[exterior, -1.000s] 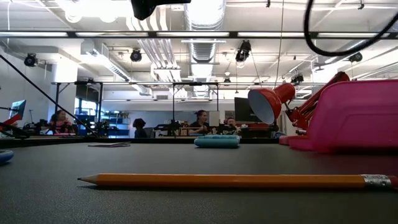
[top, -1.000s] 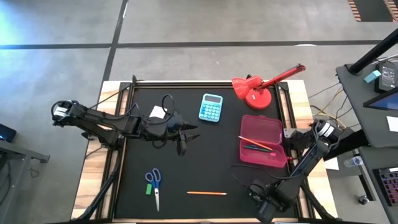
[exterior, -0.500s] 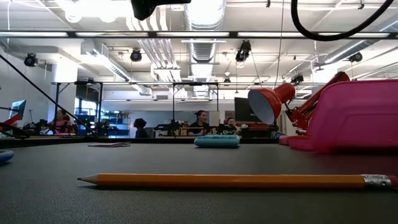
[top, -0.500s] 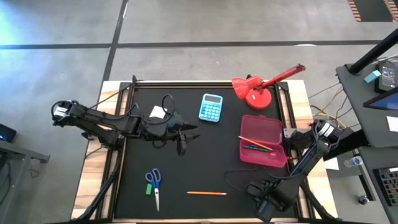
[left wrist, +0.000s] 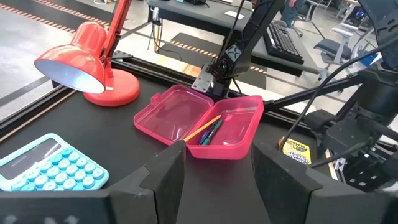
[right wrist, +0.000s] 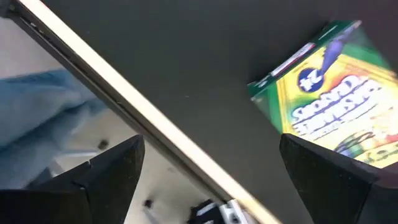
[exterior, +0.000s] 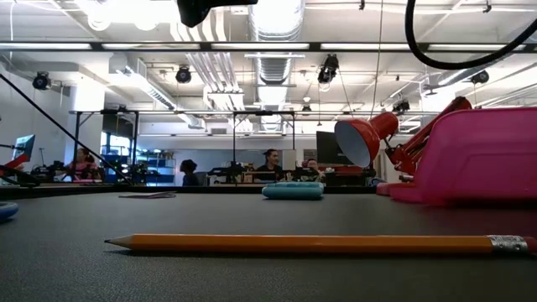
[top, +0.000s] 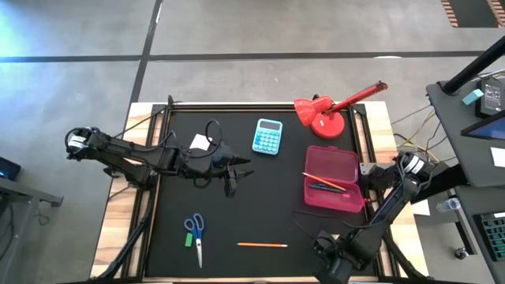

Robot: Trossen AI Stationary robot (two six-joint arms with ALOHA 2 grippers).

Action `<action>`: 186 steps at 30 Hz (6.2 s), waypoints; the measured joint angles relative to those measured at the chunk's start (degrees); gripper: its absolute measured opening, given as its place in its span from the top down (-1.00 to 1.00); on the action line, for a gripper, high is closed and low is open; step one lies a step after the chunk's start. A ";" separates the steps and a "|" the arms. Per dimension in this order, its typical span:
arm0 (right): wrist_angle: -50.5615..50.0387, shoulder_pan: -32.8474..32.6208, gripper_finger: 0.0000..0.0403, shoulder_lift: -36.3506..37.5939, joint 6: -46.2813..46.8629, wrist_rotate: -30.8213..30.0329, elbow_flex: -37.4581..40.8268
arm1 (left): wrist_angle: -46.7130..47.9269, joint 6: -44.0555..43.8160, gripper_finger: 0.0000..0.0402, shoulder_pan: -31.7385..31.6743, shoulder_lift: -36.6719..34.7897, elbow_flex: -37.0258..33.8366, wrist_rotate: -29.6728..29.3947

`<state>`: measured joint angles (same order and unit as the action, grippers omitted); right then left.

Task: Pack school essentials
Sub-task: Put the crayon box into the red supply box

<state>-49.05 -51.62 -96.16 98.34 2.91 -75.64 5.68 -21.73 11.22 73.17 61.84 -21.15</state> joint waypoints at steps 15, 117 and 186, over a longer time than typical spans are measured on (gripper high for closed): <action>-1.69 -0.33 -0.81 0.04 11.80 10.84 1.00 | 0.08 -0.40 0.17 0.00 0.00 -0.39 3.02; 18.71 -4.91 -0.81 0.81 5.84 -33.20 5.57 | -48.67 22.59 0.17 6.75 47.98 5.06 20.62; 19.04 -3.55 -0.80 0.81 33.27 -41.56 20.53 | -35.61 22.13 0.17 7.17 56.02 12.85 17.18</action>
<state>-30.00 -55.16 -95.35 131.61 -38.65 -55.11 -29.93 0.40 18.39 129.19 74.70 -3.97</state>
